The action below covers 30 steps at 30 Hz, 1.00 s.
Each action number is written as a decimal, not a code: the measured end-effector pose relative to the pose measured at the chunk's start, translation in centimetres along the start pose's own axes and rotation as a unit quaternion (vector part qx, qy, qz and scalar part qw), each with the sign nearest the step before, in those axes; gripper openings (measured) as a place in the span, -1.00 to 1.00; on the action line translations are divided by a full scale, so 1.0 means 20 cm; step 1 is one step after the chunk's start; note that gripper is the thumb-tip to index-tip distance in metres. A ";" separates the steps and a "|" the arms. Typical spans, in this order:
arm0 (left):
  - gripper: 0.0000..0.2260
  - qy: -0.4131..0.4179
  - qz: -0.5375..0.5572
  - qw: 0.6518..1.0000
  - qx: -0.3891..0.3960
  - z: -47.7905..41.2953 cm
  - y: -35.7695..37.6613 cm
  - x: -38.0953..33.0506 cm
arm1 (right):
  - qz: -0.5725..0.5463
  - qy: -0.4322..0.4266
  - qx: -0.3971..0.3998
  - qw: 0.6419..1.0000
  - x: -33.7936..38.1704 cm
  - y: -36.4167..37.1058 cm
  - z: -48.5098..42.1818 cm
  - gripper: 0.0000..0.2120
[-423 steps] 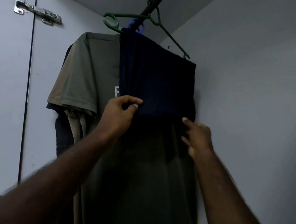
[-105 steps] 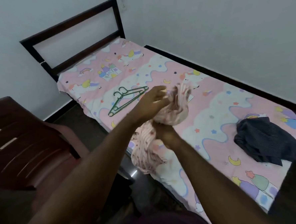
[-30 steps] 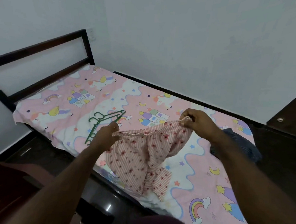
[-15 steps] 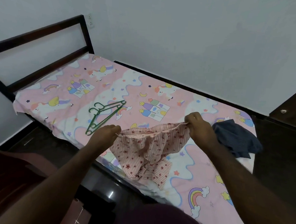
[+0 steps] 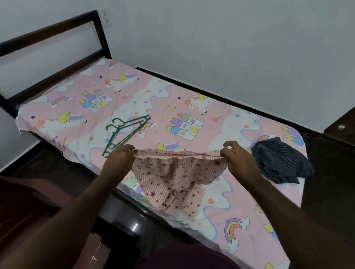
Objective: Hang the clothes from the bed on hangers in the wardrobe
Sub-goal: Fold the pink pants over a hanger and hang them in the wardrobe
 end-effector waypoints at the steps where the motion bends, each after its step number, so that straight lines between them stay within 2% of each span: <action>1: -0.76 0.007 0.002 1.000 -0.030 0.00 -0.05 -0.03 | 0.000 -0.001 -0.007 1.000 0.00 -0.01 0.00 -0.78; 4: -0.84 0.028 -0.005 0.996 -0.083 0.01 -0.14 -0.11 | -0.009 0.003 -0.009 1.000 0.01 -0.02 0.01 -0.81; 6: -0.82 -0.003 0.029 0.997 -0.076 0.00 -0.13 -0.08 | -0.012 0.005 0.006 1.000 0.01 0.00 0.00 -0.77; 8: -0.76 -0.057 0.090 0.993 -0.048 0.00 -0.08 -0.01 | -0.006 0.015 0.028 0.999 -0.01 0.03 -0.02 -0.73; 11: -0.63 -0.095 0.128 0.987 -0.022 -0.03 -0.03 0.03 | -0.016 0.041 0.068 0.997 -0.02 0.08 -0.04 -0.69; 15: -0.47 -0.156 0.195 0.968 -0.025 -0.04 -0.01 0.05 | -0.014 0.055 0.075 0.996 -0.01 0.09 -0.05 -0.59; 17: -0.52 -0.208 0.233 0.948 -0.067 -0.04 -0.02 0.06 | -0.013 0.053 0.064 0.996 0.01 0.08 -0.07 -0.59; 19: -0.66 -0.272 0.261 0.917 -0.130 -0.05 -0.06 0.08 | -0.012 0.049 0.058 0.997 0.03 0.07 -0.09 -0.60; 21: -0.76 -0.322 0.250 0.898 -0.167 -0.06 -0.10 0.07 | -0.016 0.053 0.048 0.997 0.04 0.05 -0.12 -0.63; 24: -0.79 -0.356 0.232 0.888 -0.176 -0.08 -0.16 0.11 | -0.029 0.068 0.034 0.997 0.03 -0.02 -0.18 -0.67; 27: -0.86 -0.371 0.195 0.894 -0.156 -0.14 -0.27 0.21 | -0.021 0.066 0.019 0.997 -0.01 -0.18 -0.30 -0.70; 30: -0.83 -0.371 0.195 0.896 -0.146 -0.25 -0.46 0.29 | -0.012 0.040 -0.014 0.999 -0.01 -0.41 -0.44 -0.73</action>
Point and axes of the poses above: each hand's wrist, its own z-axis away from the middle knuckle, its own y-axis out of the palm, x = y × z, the point moved 7 cm from there along -z, towards the middle knuckle, and after that the axes turned 6 degrees about x, right-handed, at the moved point
